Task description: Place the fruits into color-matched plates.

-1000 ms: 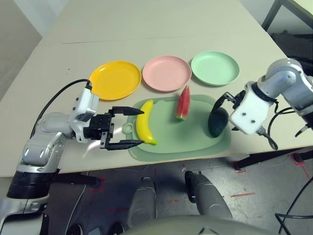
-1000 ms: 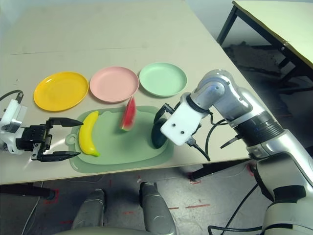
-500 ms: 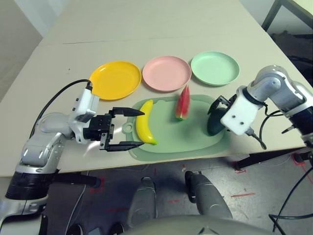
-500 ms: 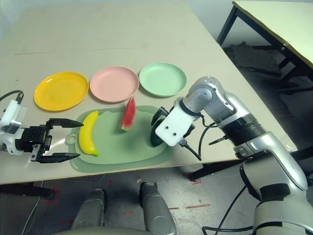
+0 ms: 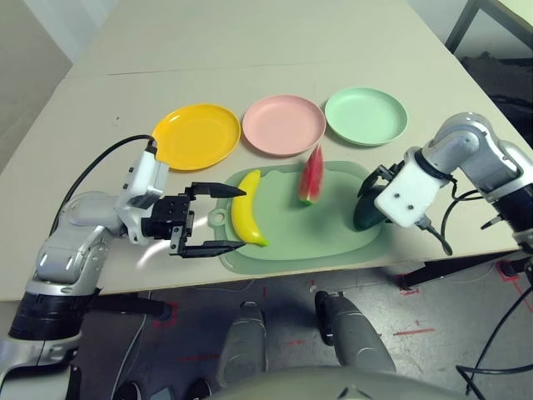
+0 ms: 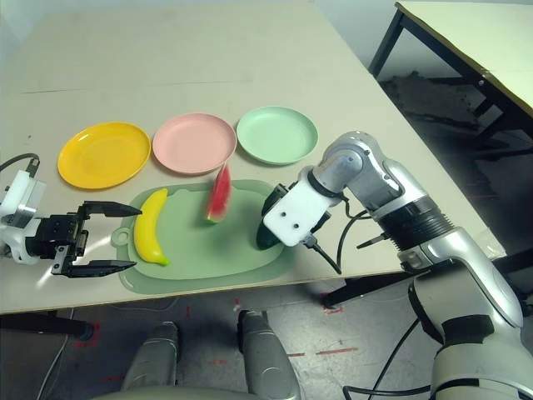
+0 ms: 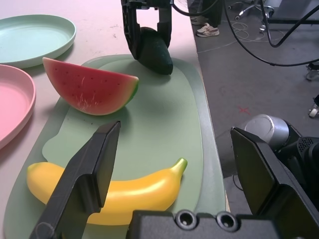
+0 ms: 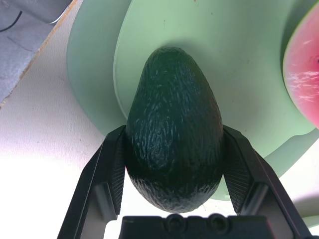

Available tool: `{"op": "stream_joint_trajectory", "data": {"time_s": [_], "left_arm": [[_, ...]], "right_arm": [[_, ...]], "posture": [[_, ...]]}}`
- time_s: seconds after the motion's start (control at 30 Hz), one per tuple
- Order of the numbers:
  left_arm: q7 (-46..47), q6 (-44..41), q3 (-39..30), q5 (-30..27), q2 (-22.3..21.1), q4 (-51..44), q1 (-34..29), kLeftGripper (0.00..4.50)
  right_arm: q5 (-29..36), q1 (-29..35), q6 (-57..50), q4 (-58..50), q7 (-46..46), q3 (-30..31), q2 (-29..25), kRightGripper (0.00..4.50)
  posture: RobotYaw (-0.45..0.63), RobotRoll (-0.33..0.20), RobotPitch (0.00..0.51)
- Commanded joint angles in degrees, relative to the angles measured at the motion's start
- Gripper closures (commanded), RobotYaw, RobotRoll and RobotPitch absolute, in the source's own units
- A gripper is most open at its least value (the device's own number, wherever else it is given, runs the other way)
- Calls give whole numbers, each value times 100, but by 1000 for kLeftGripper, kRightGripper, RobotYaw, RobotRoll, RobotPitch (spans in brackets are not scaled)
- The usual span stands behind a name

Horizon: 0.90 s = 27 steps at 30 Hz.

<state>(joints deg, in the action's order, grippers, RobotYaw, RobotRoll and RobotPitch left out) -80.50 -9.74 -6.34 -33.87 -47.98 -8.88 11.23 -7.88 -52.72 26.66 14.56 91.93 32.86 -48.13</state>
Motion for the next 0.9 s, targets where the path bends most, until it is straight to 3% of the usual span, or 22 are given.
{"op": "stream_joint_trajectory", "data": {"time_s": [0.03,0.27,0.47,0.6,0.77,0.9], "left_arm": [[-45,70,-10,90,-56,14,-67,0],[19,38,-43,74,-19,45,-63,0],[510,-167,-102,140,15,14,-59,0],[1064,-413,-139,79,180,-90,115,0],[1885,-1121,-144,-170,516,-438,292,0],[2096,-1286,-110,-96,568,-527,376,0]], "right_arm": [[-33,73,-111,-94,56,-72,11,1540],[389,29,-631,-397,57,14,-163,1540],[891,-536,-1546,-364,57,44,-187,1540],[363,-1390,-1515,1161,-177,-218,417,1540],[-206,-2273,-1141,3539,-1579,-463,1208,1540],[-710,-2568,-862,4870,-2783,-484,1586,1540]], "posture": [[-76,0,173],[-81,0,175],[-74,0,172],[-70,0,172],[-64,0,174],[-62,0,174]]}}
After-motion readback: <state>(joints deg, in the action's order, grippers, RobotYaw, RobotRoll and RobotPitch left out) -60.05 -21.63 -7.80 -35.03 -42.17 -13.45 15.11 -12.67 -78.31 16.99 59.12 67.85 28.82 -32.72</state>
